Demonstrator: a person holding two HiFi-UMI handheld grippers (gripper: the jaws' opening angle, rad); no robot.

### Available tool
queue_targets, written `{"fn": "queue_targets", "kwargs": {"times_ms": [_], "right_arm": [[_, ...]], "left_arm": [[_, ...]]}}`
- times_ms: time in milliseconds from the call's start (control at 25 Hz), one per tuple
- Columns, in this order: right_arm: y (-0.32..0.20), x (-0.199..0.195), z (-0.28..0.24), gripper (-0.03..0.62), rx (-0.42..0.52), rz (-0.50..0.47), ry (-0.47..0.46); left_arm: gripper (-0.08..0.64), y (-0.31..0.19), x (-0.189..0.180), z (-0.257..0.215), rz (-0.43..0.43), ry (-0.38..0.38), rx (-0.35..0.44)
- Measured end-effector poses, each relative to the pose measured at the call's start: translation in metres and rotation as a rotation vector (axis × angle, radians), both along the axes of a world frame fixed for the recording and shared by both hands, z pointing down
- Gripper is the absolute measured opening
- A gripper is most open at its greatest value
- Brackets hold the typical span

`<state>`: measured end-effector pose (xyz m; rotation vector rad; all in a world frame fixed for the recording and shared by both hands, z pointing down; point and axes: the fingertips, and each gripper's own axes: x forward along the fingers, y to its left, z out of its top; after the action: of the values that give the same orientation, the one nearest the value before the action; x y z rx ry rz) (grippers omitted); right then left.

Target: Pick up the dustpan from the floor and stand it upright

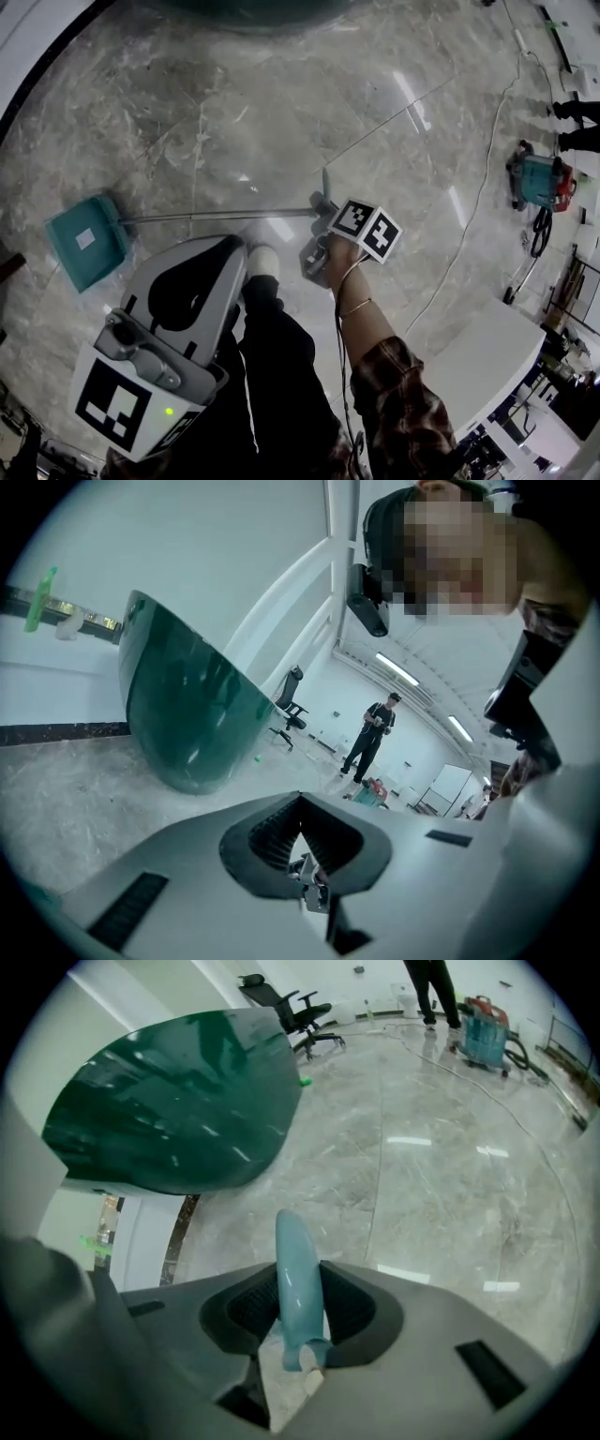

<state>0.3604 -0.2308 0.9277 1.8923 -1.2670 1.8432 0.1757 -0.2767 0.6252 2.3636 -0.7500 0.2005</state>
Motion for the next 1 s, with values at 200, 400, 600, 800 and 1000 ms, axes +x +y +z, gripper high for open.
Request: {"fn": "queue_targets", "kwargs": {"times_ms": [200,400,600,800,1000], "right_arm": [[-0.017,-0.033,-0.069,0.124,0.081,-0.108,0.088],[-0.042,-0.067,-0.121,0.124,0.152,-0.169,0.183],[-0.083,-0.123,-0.184,0.125,0.230,-0.316,0.278],[-0.092,-0.193,-0.240,0.126,0.307,-0.459,0.333],[-0.092,-0.262,-0.277,0.127,0.368,-0.573,0.382]], "left_arm": [[0.009,0.016,-0.009,-0.046,-0.032,0.008,0.009],[0.009,0.015,-0.044,-0.087,-0.079,0.025,0.009],[0.009,0.006,-0.120,-0.129,-0.260,0.029,0.028],[0.008,0.024,-0.205,-0.166,-0.449,0.019,0.088],[0.009,0.046,-0.264,-0.190,-0.576,0.021,0.090]]}}
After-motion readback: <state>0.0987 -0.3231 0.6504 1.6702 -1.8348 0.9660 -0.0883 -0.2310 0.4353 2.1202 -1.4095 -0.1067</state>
